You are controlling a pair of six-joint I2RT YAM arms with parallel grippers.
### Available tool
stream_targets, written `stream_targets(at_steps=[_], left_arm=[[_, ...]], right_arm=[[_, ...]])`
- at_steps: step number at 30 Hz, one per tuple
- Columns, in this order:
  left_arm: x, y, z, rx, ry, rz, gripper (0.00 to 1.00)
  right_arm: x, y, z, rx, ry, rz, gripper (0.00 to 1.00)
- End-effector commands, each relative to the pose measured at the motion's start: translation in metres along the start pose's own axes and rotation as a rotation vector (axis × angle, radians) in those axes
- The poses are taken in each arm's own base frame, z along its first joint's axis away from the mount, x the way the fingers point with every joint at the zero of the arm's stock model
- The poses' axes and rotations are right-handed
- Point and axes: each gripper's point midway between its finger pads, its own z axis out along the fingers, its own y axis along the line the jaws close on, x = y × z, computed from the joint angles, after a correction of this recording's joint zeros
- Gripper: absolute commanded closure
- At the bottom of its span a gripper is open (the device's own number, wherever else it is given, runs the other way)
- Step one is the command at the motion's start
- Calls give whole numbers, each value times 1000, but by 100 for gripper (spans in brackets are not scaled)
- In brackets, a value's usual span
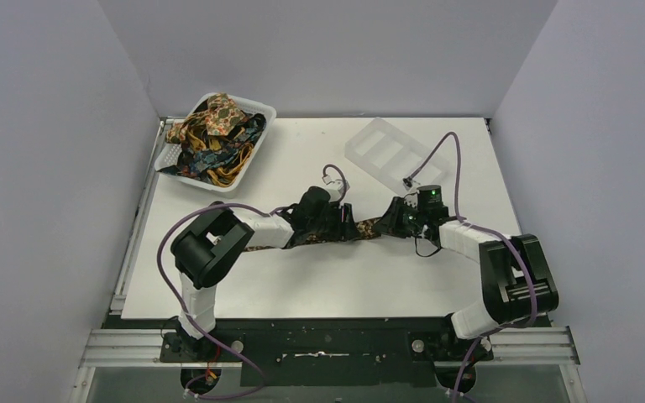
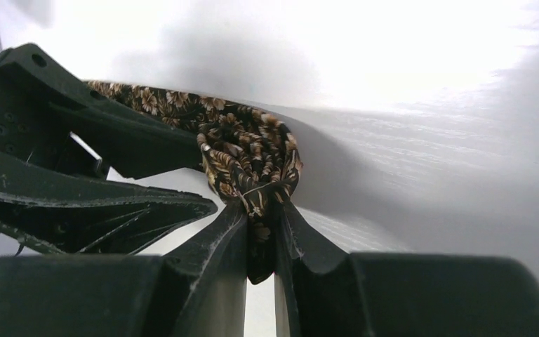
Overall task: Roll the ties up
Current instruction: Roll the tie at the center of the board.
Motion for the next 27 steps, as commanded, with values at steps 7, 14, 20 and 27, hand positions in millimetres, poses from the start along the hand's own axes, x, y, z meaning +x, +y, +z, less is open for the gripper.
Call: stream_targets(at_steps=[7, 14, 20, 27], left_arm=[[-47, -15, -49, -11, -131, 12, 47], [-44, -8, -80, -29, -157, 3, 47], [-42, 20, -115, -109, -203, -41, 46], [-50, 41, -153, -159, -281, -80, 47]], right_arm=[[-37, -9, -27, 287, -43, -98, 100], [-50, -9, -46, 515, 6, -200, 100], [-56, -6, -49, 772, 61, -348, 100], [-62, 9, -34, 922, 75, -485, 100]])
